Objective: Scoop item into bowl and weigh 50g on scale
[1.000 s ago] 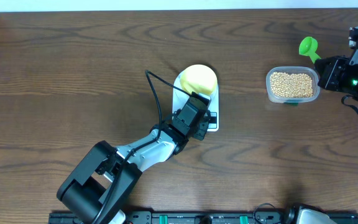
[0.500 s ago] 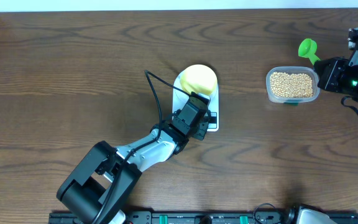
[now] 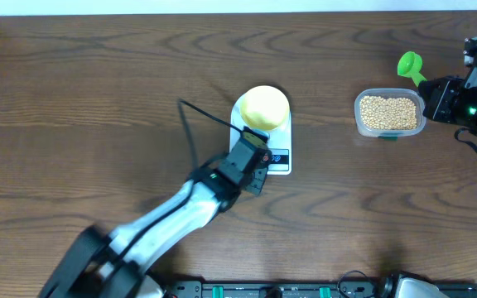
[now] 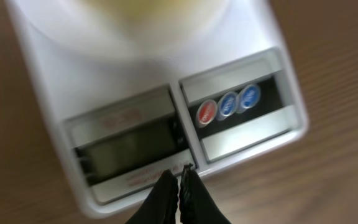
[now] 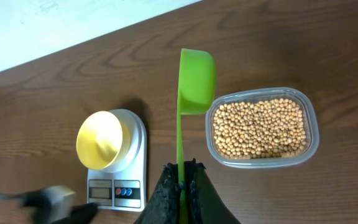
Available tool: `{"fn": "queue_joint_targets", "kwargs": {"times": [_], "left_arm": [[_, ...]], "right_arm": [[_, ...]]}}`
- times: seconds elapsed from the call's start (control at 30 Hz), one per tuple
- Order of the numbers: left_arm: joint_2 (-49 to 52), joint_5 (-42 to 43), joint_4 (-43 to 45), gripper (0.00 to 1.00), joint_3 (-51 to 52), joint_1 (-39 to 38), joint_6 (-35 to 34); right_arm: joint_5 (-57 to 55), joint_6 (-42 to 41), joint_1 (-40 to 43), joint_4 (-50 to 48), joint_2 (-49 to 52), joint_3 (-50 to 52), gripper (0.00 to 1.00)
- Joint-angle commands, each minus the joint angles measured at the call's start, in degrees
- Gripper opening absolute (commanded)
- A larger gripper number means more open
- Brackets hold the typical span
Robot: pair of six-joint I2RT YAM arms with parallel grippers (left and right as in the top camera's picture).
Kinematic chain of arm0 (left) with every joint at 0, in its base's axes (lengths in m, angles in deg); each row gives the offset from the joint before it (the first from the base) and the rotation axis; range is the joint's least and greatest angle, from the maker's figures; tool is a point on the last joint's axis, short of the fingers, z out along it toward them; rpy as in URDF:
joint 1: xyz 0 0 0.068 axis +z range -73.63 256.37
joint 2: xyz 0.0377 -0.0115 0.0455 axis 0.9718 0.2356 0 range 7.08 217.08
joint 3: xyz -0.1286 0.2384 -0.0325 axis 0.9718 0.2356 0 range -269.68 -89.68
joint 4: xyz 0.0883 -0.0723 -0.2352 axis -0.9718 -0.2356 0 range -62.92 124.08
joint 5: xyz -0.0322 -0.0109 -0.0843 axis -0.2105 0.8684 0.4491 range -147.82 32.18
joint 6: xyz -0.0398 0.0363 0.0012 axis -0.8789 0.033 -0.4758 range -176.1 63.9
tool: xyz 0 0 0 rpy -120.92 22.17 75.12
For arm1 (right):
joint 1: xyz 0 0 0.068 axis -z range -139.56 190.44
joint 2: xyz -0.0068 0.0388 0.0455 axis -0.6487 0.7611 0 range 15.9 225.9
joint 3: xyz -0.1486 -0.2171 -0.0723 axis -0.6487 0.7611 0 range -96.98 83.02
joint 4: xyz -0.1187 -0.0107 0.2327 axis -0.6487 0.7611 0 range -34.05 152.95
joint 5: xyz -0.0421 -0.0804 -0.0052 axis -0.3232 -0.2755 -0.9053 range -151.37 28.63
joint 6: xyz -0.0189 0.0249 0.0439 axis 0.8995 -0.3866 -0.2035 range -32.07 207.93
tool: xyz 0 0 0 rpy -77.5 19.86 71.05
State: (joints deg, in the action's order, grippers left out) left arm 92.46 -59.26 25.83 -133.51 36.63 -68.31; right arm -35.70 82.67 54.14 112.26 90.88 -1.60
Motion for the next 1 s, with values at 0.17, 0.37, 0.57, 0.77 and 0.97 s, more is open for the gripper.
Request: {"fn": "queue_joint_targets", "kwargs": {"times": [0.17, 0.37, 0.57, 0.77, 0.97], "left_arm": [[-35.26, -2.93, -8.55, 0.07, -1.29, 2.03, -0.5], [-51.01, -15.23, -17.11, 0.17, -1.29, 5.95, -0.5], [-55.36, -20.72, -24.48, 0.51, -1.29, 7.06, -0.5], [-55.1, -21.0, -31.58, 0.98, -1.29, 7.06, -0.48], [-55.12, -20.48, -36.17, 0.98, -1.27, 7.06, -0.55]], "right_arm": [[-0.24, 0.28, -0.28, 1.75, 0.02, 0.11, 0.01], [-0.24, 1.07, -0.28, 1.22, 0.02, 0.11, 0.01], [-0.28, 1.27, -0.28, -5.14, 0.02, 0.11, 0.01], [-0.28, 7.65, -0.28, -5.73, 0.02, 0.11, 0.01], [-0.98, 9.62, -0.28, -3.69, 0.02, 0.11, 0.01]]}}
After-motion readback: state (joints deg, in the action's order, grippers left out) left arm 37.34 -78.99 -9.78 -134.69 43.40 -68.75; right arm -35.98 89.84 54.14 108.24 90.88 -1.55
